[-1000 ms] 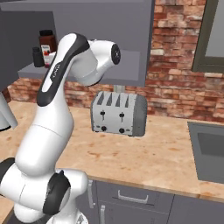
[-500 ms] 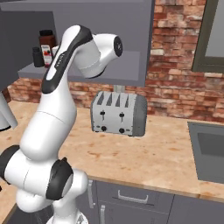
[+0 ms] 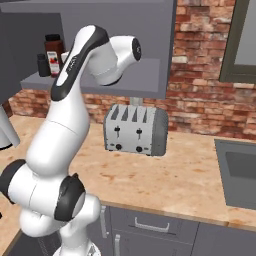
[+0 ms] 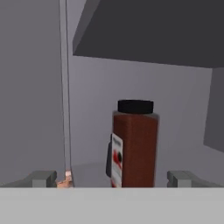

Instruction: Collect the paprika, ketchup, and shaker from the cabinet and place them next to the stove.

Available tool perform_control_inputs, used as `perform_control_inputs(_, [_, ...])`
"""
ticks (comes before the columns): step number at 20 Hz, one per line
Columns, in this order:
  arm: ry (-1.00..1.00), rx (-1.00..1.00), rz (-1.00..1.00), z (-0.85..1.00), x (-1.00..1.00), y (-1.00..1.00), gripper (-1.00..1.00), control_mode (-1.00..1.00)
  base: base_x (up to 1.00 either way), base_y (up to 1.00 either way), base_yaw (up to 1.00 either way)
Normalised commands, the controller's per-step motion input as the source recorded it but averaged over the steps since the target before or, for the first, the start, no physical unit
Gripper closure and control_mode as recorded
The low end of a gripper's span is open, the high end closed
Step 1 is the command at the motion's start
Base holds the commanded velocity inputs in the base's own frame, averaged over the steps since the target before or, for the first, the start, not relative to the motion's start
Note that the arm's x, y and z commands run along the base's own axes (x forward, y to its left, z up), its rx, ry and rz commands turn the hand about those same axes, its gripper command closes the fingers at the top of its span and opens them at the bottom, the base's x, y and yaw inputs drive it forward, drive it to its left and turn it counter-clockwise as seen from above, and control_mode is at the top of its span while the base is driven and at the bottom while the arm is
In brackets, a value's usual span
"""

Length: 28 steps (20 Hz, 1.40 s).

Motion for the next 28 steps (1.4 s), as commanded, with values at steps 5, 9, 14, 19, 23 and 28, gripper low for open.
perform_control_inputs(5, [0.00, -0.02, 0.09, 0.00, 0.18, 0.01, -1.00, -1.00, 0.00, 0.00, 0.00])
perform_control_inputs(9, [0.00, 0.00, 0.08, 0.00, 0.16, 0.00, -1.00, -1.00, 0.00, 0.00, 0.00])
perform_control_inputs(14, [0.00, 0.00, 0.06, 0.00, 0.16, 0.00, -1.00, -1.00, 0.00, 0.00, 0.00])
perform_control_inputs(19, [0.00, 0.00, 0.05, 0.00, 0.15, 0.00, -1.00, -1.00, 0.00, 0.00, 0.00])
perform_control_inputs(23, [0.01, 0.00, 0.04, 0.00, 0.16, 0.02, -1.00, -1.00, 0.00, 0.00, 0.00])
perform_control_inputs(28, [0.03, 0.00, 0.02, 0.00, 0.22, 0.10, -1.00, -1.00, 0.00, 0.00, 0.00])
